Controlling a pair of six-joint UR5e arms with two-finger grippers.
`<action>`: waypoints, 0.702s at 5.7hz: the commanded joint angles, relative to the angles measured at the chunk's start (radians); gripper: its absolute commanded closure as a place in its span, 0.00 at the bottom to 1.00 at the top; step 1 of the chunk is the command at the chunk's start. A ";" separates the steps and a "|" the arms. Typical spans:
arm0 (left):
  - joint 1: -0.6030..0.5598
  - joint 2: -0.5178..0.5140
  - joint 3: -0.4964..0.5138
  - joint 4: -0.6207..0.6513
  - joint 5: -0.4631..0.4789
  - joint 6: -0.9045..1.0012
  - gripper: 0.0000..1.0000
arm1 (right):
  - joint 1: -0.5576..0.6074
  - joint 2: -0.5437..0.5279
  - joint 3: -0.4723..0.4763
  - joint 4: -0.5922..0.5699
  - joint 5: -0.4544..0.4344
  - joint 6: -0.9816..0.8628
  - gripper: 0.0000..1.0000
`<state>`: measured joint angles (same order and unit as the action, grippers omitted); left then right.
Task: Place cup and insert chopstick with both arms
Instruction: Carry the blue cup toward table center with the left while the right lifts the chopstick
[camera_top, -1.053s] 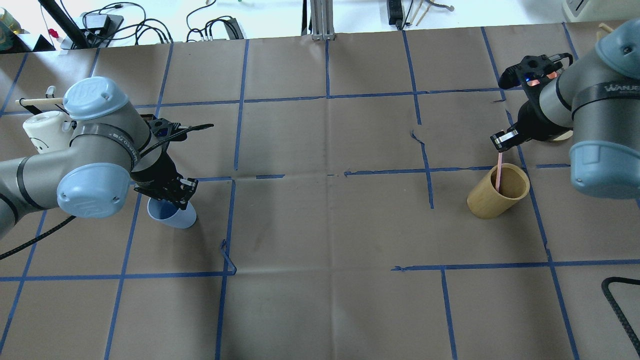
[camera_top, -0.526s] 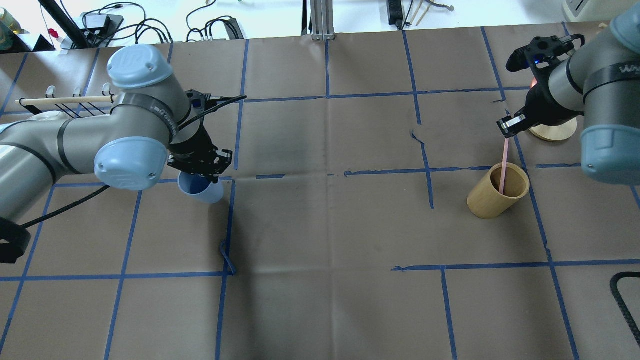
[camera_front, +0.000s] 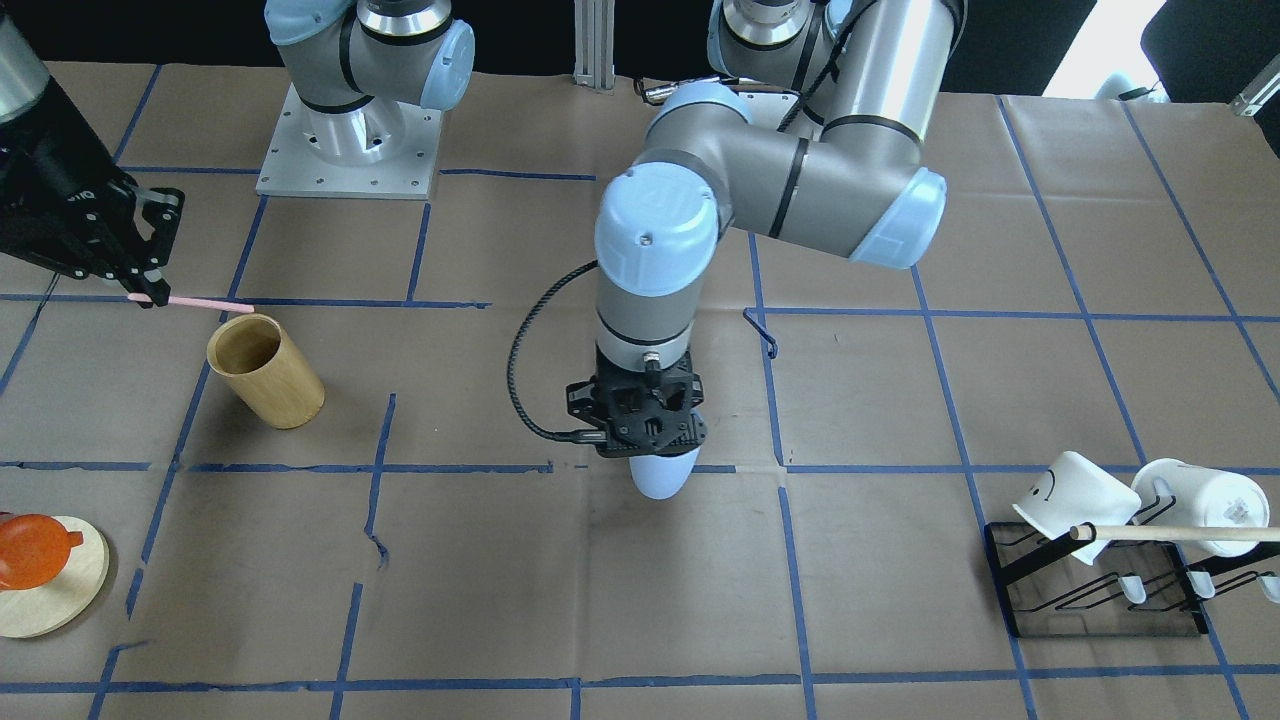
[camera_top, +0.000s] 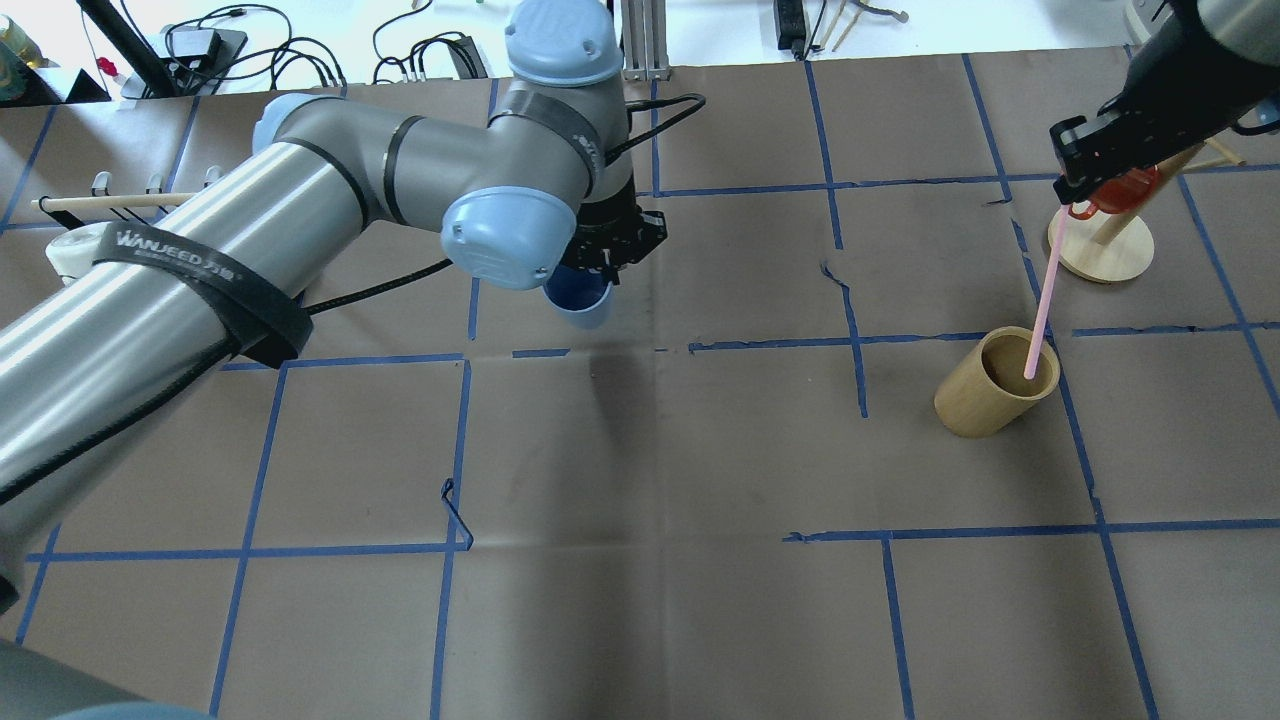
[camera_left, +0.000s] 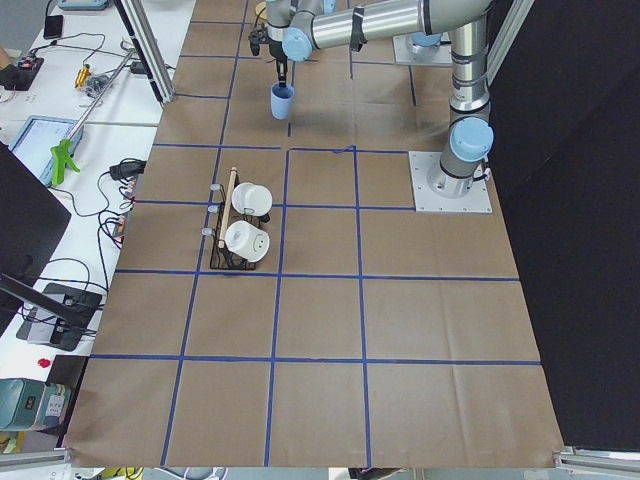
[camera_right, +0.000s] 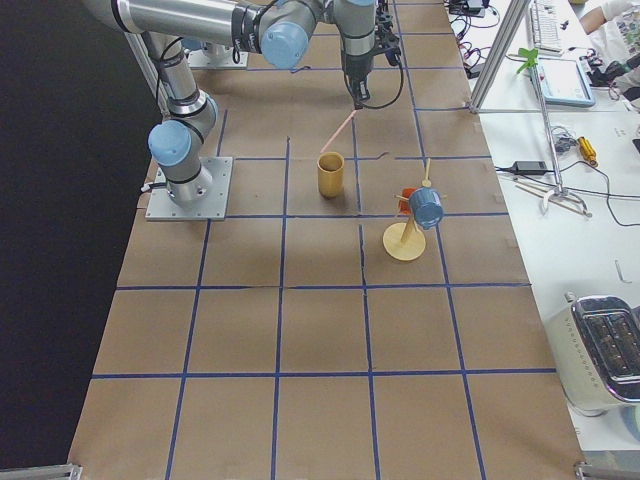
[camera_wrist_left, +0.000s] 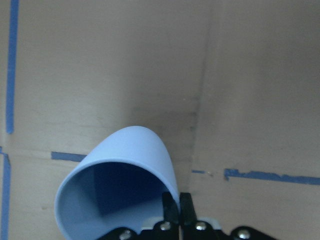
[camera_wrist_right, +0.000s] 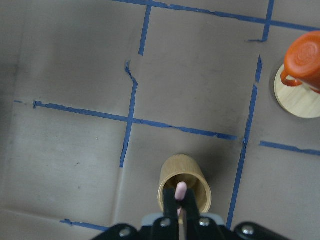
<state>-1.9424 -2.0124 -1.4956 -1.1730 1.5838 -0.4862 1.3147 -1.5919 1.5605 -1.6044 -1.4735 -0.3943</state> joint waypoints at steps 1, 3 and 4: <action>-0.065 -0.025 0.014 -0.025 -0.005 -0.057 1.00 | 0.021 0.038 -0.120 0.163 -0.036 0.147 0.92; -0.066 -0.058 0.017 -0.037 -0.010 -0.058 1.00 | 0.086 0.067 -0.164 0.190 -0.082 0.280 0.92; -0.066 -0.054 0.017 -0.037 -0.013 -0.060 0.79 | 0.086 0.073 -0.165 0.193 -0.074 0.290 0.91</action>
<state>-2.0072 -2.0638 -1.4793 -1.2098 1.5724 -0.5448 1.3937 -1.5261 1.4018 -1.4188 -1.5486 -0.1281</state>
